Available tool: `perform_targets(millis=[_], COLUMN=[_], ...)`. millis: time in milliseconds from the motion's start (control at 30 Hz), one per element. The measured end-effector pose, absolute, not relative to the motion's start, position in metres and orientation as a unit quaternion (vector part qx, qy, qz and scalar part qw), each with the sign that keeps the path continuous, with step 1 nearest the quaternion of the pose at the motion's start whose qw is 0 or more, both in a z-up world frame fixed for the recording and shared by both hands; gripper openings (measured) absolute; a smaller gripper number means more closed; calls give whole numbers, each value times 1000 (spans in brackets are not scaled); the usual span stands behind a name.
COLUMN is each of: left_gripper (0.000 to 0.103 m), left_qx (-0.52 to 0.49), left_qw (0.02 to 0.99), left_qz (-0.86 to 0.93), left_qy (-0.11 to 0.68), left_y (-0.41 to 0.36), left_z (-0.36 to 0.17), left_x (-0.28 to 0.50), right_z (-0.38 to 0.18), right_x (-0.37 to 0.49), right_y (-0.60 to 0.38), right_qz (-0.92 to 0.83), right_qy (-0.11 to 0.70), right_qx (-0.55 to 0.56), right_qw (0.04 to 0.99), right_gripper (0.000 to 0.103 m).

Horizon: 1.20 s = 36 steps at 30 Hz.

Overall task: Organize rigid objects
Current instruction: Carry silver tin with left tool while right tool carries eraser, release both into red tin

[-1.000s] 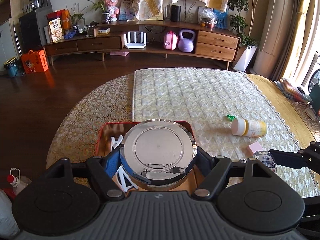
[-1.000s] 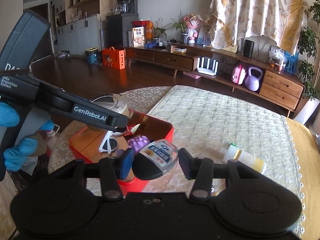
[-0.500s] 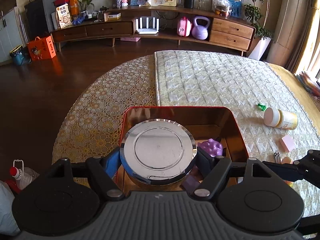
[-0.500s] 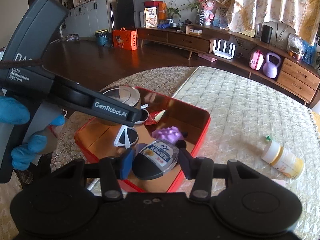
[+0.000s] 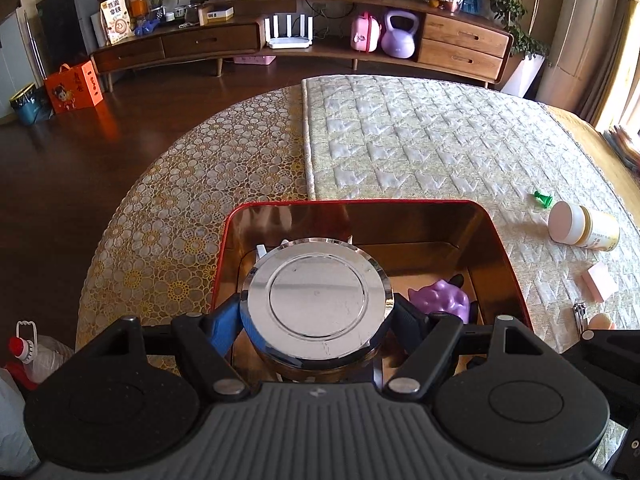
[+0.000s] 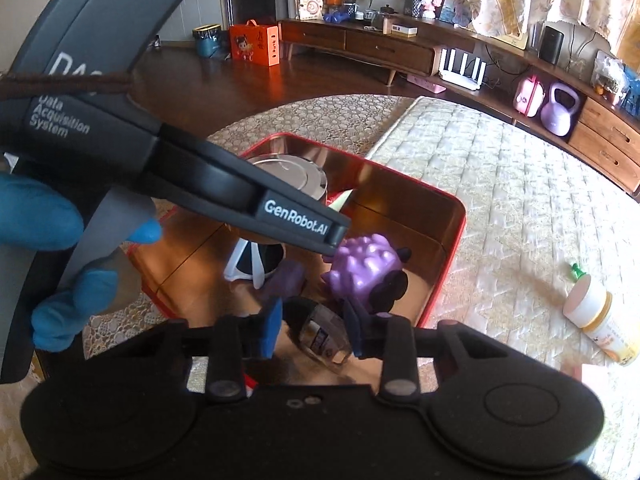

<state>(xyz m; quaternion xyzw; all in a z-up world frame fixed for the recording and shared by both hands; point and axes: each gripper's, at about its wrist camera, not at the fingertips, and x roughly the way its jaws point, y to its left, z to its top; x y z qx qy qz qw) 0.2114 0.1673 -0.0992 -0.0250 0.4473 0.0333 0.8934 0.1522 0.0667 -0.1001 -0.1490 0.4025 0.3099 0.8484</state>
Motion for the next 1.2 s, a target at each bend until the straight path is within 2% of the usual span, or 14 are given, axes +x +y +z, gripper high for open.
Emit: perform_targets(millis=[67,400,533,800,867,1200], left_gripper=[77,77,77,79,80,82], left_qx=[-22,-11,3,6,9,4], left_qw=[891,885,887,888,889,895], left_qz=[33,36,41,43,43,42], left_qy=[451,463,460,458,455,444], left_y=[166,164,160,158,157,160], left_z=[-103,-114,-115,-114,-113,-102], left_x=[214,220,217,213,211,197], right_z=[-102,-107,-105,-100,-98,-84], right_x=[153,153,154,151,149,139], right_y=[65,60,58,56,55,46], right_qz=[312,312,314,316,316,324], right_qy=[408,415,411,408,405,389], right_qx=[-145,-129,-124,-115,-114,-99], right_qw=[846,845,847,849,850,857], right_gripper=[33,40,47,54,60,63])
